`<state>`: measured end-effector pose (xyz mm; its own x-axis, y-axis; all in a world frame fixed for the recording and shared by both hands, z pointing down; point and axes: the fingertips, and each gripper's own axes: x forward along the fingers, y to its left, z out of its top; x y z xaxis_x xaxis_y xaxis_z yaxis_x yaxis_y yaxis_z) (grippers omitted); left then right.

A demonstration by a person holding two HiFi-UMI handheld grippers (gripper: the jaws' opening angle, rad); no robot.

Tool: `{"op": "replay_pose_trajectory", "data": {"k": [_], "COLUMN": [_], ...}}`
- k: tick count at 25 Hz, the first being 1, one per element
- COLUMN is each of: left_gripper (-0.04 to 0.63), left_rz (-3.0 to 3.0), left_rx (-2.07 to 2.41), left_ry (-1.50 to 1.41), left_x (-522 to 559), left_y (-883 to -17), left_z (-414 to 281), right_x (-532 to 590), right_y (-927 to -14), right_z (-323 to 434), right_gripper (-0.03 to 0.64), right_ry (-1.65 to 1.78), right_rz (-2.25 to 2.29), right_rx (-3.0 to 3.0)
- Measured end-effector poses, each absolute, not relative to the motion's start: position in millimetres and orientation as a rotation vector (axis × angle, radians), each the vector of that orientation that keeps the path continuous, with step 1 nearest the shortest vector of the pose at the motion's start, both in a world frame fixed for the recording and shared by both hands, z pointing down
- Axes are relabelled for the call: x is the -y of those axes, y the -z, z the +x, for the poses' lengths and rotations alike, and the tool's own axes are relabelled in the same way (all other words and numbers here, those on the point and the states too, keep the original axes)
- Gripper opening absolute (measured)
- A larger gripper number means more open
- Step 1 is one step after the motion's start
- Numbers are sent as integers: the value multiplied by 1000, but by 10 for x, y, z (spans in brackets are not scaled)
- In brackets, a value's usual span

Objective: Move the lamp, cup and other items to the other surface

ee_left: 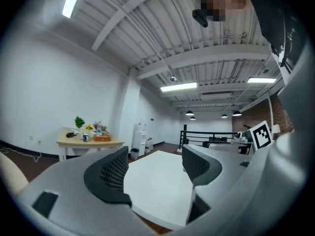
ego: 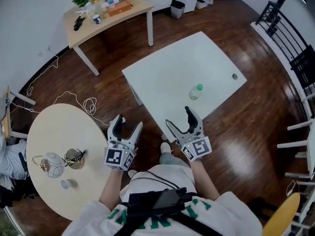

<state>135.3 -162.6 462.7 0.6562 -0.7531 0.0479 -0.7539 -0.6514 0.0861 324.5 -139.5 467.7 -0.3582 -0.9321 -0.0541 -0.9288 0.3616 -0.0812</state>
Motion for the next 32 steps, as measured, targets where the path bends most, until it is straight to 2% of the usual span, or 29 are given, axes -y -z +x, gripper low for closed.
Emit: {"op": "replay_pose_trajectory", "data": {"k": [11, 13, 15, 18, 20, 22, 23, 26, 32], "left_gripper": [328, 328, 328, 328, 328, 328, 328, 328, 328], "left_rz": [2884, 2876, 2846, 2786, 2753, 2723, 2708, 2684, 2553], "left_rx": [908, 902, 918, 981, 1047, 1124, 1165, 1277, 1498], "left_ry": [-190, -232, -253, -282, -282, -252, -233, -202, -153], "left_x": [1734, 1697, 1696, 1707, 1675, 1652, 1647, 1597, 1243], "left_y": [-4766, -4815, -4888, -4972, -4937, -4859, -4821, -4765, -4612], "left_z": [2818, 2885, 2870, 2766, 2644, 2459, 2336, 1865, 856], "right_x": [1611, 1734, 1893, 2122, 2216, 2281, 2313, 2358, 2112], "right_y": [-5305, -5471, -5514, -5474, -5419, -5367, -5343, -5208, -4913], "right_z": [4836, 4984, 5076, 5141, 5116, 5057, 4997, 4587, 3180], "right_gripper": [385, 385, 348, 333, 296, 176, 147, 147, 147], "right_ry": [320, 367, 373, 346, 335, 331, 332, 331, 347], "right_rz": [-2149, -2158, -2150, -2123, -2098, -2092, -2089, -2005, -1670], "right_rx": [-2316, -2309, -2317, -2347, -2394, -2431, -2446, -2509, -2694]}}
